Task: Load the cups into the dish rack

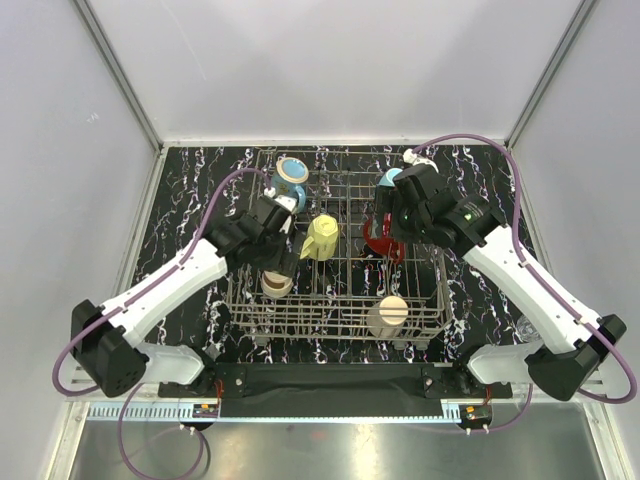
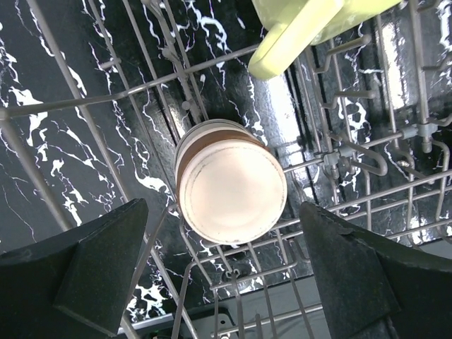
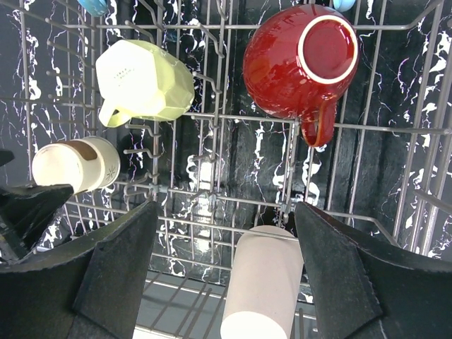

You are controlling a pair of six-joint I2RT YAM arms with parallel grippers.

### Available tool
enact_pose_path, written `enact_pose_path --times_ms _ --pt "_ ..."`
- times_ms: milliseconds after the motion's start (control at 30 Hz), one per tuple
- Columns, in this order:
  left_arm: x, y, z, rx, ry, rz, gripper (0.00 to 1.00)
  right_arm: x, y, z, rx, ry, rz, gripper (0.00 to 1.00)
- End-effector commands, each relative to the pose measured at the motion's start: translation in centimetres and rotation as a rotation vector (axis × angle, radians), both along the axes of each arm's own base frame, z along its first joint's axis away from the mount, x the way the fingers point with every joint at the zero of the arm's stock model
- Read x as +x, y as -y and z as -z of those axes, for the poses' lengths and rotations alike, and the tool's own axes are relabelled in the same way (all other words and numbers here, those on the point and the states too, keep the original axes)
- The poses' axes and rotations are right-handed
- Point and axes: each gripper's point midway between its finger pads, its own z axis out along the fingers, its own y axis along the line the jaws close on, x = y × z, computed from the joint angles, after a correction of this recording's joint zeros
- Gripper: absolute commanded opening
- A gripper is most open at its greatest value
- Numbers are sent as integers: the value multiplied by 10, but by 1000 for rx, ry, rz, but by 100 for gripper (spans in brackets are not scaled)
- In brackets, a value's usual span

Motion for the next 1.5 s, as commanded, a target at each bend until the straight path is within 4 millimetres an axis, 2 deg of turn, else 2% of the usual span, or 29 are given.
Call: enact_pose_path --times_ms 0,33,133,233,267,433,500,533,600,667,700,733,767,800,867,900,933,967,1000,1067,1133,1233,1367,1467 --pt "11 2 -37 -79 123 -24 96 5 -1 -9 31 10 17 86" --pt "13 3 -53 -107 162 -24 96 6 0 -8 31 7 23 86" --pt "16 6 -83 -166 231 -17 96 15 16 -4 23 -13 74 86" --pt "12 6 -115 -234 305 1 96 27 42 -4 46 -17 142 85" --pt "11 5 -121 -243 318 4 96 28 46 -6 60 -18 144 85" --pt "6 4 -153 -330 413 21 97 40 110 -17 -27 11 311 85" --pt "5 5 -160 -354 435 28 98 41 129 -17 -27 9 349 86" --pt "4 5 -162 -360 441 31 98 45 148 -17 -3 13 400 85" --pt "2 6 -164 -367 438 39 98 44 170 -9 -6 4 460 85" --pt "0 7 -165 -377 431 47 98 42 215 -1 -28 -2 614 85" --pt "-1 10 -164 -388 424 60 98 35 233 15 -26 -44 685 84" --pt "-2 11 -162 -391 417 65 98 32 243 23 -7 -64 721 83" --pt "-2 13 -161 -391 413 68 98 22 268 32 7 -88 815 82" --pt "-2 15 -160 -394 407 74 98 12 276 48 8 -126 861 81" --pt "1 19 -158 -391 395 79 98 -4 302 60 -11 -130 1014 78" --pt "1 22 -159 -402 392 89 98 -19 309 70 -31 -136 1093 77" --pt "3 26 -156 -401 379 97 98 -33 325 72 -94 -124 1198 76" --pt "3 28 -155 -408 375 104 98 -40 329 76 -78 -111 1278 75" --pt "1 35 -152 -426 356 128 98 -56 335 84 -72 -99 1339 75" --pt "2 38 -148 -432 343 129 98 -69 342 85 -50 -58 1410 73" --pt "-3 43 -144 -447 315 156 98 -88 355 85 -124 -69 1493 73" --pt "-5 46 -144 -458 313 177 98 -104 367 89 -196 -97 1567 75" --pt "-9 54 -142 -481 294 215 98 -113 365 105 -181 -108 1594 74" --pt "-10 58 -140 -502 290 228 98 -114 368 104 -198 -92 1598 75"
